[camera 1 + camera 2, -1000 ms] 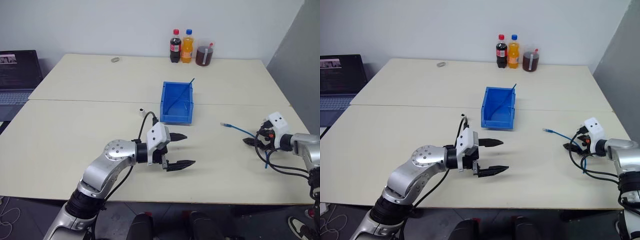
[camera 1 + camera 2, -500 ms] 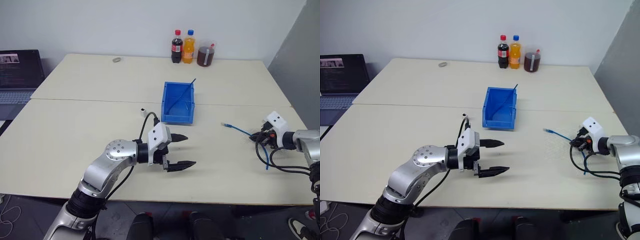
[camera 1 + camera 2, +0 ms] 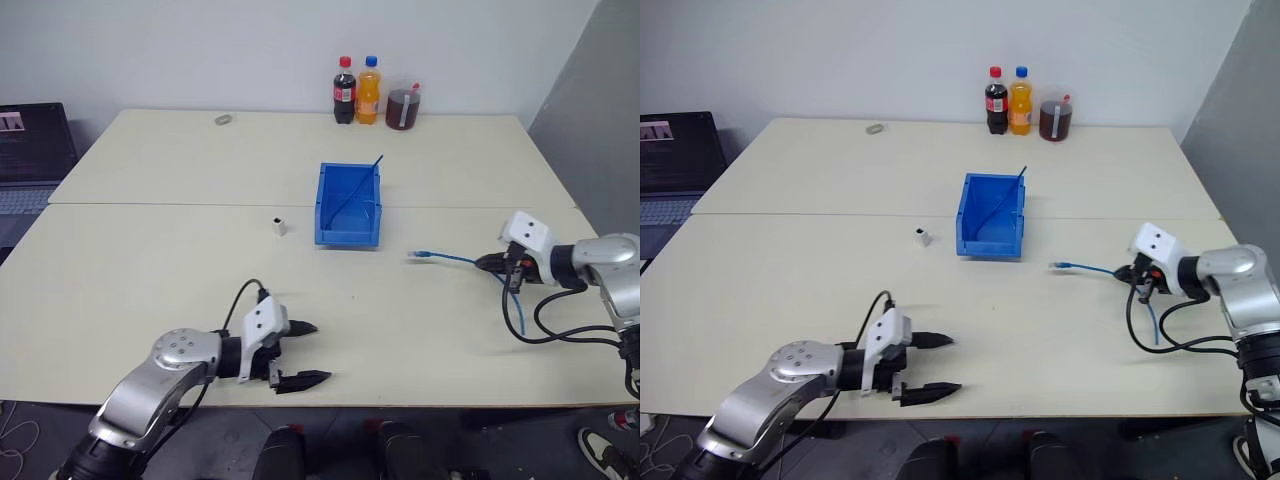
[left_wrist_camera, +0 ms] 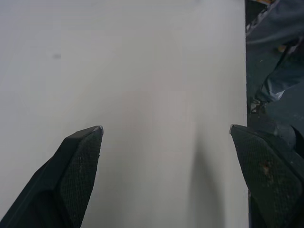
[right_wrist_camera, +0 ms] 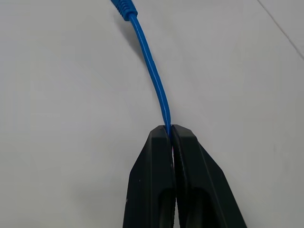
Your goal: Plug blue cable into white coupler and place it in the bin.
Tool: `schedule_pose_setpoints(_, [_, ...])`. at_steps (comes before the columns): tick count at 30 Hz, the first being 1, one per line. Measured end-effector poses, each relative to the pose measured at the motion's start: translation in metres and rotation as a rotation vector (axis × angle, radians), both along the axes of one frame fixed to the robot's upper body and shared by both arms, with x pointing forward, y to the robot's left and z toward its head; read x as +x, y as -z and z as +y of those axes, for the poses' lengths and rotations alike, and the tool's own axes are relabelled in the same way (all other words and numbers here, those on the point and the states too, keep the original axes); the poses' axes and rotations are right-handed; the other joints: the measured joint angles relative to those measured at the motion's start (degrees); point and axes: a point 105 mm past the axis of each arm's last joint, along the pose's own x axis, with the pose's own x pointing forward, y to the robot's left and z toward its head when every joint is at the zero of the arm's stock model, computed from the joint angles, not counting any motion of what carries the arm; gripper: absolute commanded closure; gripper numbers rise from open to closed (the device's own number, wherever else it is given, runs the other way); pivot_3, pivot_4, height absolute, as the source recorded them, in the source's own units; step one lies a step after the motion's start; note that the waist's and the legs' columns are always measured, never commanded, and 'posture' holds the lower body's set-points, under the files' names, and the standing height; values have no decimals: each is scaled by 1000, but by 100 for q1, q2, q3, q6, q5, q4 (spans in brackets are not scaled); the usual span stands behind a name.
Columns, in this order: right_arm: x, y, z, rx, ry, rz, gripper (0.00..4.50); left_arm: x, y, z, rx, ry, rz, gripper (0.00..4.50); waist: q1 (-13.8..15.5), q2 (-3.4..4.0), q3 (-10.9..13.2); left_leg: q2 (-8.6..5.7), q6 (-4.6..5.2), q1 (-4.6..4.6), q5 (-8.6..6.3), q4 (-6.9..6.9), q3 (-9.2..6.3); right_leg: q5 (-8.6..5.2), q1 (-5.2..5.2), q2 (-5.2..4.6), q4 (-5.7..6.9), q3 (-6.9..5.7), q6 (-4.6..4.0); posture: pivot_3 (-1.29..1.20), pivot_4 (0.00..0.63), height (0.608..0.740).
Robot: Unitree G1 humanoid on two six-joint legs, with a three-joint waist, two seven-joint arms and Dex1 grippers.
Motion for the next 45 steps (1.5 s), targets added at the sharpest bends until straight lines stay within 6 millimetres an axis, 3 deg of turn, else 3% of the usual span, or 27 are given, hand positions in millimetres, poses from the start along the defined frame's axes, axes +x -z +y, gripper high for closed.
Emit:
schedule_pose_setpoints(2, [-5,2,28,28,-73,-2,4455,5,-1,13,6,-67,-13,0,4,-1,0,1,0,0,0,1,-2,-9,0,0,0,-2,16,0,150,740])
schedule_pose_setpoints(7, [-18,32,100,86,-216,52,4455,24,-9,53,8,-256,-51,0,9,-2,1,-1,0,-2,0,4,-1,-8,-2,0,3,-3,24,0,150,740])
schedule_pose_setpoints(10, [-18,44,126,62,-255,49,4455,27,-12,63,5,-293,-55,0,40,-7,4,-3,0,-3,0,4,3,-7,-5,-4,2,-2,23,0,150,740])
schedule_pose_setpoints(13, [-13,43,141,62,-273,28,4455,27,-14,68,4,-303,-58,0,50,-10,6,-2,0,-3,0,2,3,7,-6,-4,2,-3,-2,0,150,740])
schedule_pose_setpoints(14, [-10,44,145,52,-273,20,4252,27,-15,70,6,-302,-57,0,55,-10,6,-1,0,-3,0,2,3,7,-6,-4,2,-4,-3,0,150,740])
schedule_pose_setpoints(21, [-10,52,152,38,-286,35,2720,30,-11,76,14,-316,-53,0,99,-11,7,-1,0,-4,0,1,3,7,-7,-4,2,-5,-4,0,150,740])
schedule_pose_setpoints(26, [-15,48,143,11,-305,27,1612,43,-17,76,-10,-326,-79,0,115,-12,7,-2,0,-5,0,3,1,7,-6,-3,3,-9,-4,0,150,740])
schedule_pose_setpoints(34, [-62,28,130,133,-330,135,1612,69,-8,56,0,-265,-98,0,118,-16,8,-2,0,-9,0,4,-6,7,-5,0,5,-12,-4,0,150,740])
schedule_pose_setpoints(44, [-74,15,132,207,-243,125,1612,91,2,30,45,-132,-133,0,98,-20,7,0,0,-8,0,7,-5,7,-5,8,9,-9,-3,0,150,740])
schedule_pose_setpoints(45, [-74,14,133,209,-238,124,1601,91,3,29,51,-123,-139,179,100,-20,7,-1,0,-7,0,7,-5,7,-4,7,9,-8,-2,0,150,740])
